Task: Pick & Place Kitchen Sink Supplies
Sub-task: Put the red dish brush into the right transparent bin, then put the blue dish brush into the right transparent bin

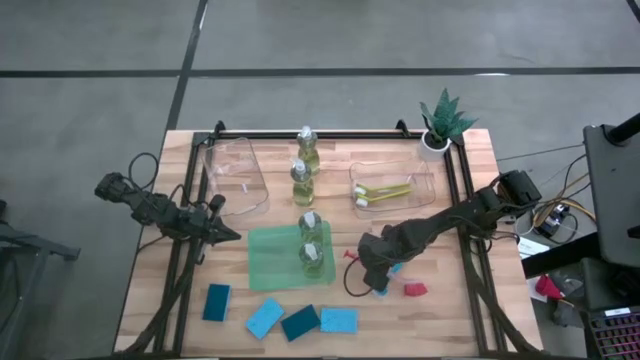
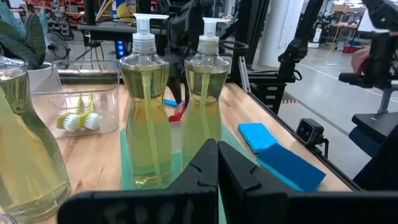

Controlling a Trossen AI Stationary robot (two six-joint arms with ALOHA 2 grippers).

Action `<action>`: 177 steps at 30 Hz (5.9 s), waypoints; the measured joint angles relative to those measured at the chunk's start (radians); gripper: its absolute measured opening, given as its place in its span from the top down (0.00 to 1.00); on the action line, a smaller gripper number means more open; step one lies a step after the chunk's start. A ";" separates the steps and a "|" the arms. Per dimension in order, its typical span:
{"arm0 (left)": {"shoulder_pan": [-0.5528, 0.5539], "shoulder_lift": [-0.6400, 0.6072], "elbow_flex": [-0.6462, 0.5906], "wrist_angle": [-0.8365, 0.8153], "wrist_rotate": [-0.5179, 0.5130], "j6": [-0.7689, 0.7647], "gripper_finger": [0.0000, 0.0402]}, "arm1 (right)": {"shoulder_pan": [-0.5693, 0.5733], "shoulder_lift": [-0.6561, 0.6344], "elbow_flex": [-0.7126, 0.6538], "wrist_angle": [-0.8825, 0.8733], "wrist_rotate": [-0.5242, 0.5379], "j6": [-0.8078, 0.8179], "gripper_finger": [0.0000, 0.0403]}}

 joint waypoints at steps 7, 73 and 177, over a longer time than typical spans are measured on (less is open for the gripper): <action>0.000 0.000 0.000 0.000 0.000 0.000 1.00 | -0.009 -0.003 0.188 -0.228 0.001 -0.150 0.85; 0.000 0.000 0.000 0.000 0.000 0.000 1.00 | -0.660 -0.095 0.122 -0.220 0.313 -0.829 0.84; 0.000 0.000 0.000 0.000 0.000 0.000 1.00 | 0.048 -0.081 0.025 -0.160 -0.160 -0.731 0.65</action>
